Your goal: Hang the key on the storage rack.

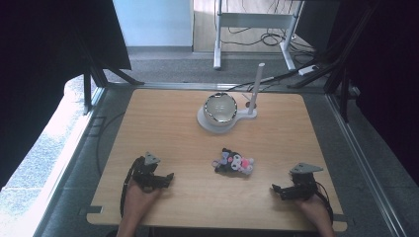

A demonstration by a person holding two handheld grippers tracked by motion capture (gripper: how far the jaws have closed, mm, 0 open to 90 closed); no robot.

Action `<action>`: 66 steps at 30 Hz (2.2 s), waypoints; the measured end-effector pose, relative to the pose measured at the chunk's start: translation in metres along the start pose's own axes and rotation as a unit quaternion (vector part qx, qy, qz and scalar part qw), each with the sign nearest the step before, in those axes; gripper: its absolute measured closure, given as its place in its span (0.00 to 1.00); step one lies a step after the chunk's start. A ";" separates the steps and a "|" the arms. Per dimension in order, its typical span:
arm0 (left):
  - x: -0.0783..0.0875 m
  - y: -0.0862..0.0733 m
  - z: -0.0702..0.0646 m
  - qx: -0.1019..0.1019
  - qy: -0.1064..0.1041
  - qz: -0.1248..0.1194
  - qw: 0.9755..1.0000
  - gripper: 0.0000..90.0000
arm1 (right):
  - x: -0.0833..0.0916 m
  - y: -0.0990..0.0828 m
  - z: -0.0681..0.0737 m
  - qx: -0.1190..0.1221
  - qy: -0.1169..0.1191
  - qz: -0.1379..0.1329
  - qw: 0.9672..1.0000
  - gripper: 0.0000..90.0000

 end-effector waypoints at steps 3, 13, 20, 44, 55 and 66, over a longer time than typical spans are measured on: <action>0.000 0.000 0.000 0.000 0.000 0.000 1.000 0.04 | 0.000 0.000 0.000 0.000 0.000 0.000 1.000 0.00; 0.000 0.000 0.000 0.000 0.000 0.000 1.000 0.04 | 0.000 0.000 0.000 0.002 0.003 0.000 1.000 0.00; 0.000 0.000 0.000 0.000 0.000 0.000 1.000 0.04 | 0.000 0.001 0.000 0.005 0.006 0.004 1.000 0.00; 0.000 0.000 0.000 0.000 0.000 0.000 1.000 0.04 | 0.004 0.020 -0.003 0.047 0.037 0.048 0.997 0.00; 0.000 0.000 0.000 0.000 0.000 0.000 1.000 0.04 | -0.002 0.034 -0.005 0.066 0.057 0.081 0.993 0.01; 0.000 0.000 0.000 0.000 0.000 0.000 1.000 0.04 | -0.013 0.052 0.001 0.100 0.081 0.116 0.985 0.02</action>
Point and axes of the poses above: each handheld gripper's, and its own axes: x roughly backward along the jaws, y roughly out of its top, z roughly to its left, the point moved 8 cm from there along -x, roughly forward along the jaws, and after that the axes turned 8 degrees about x, right-handed, at the moved point
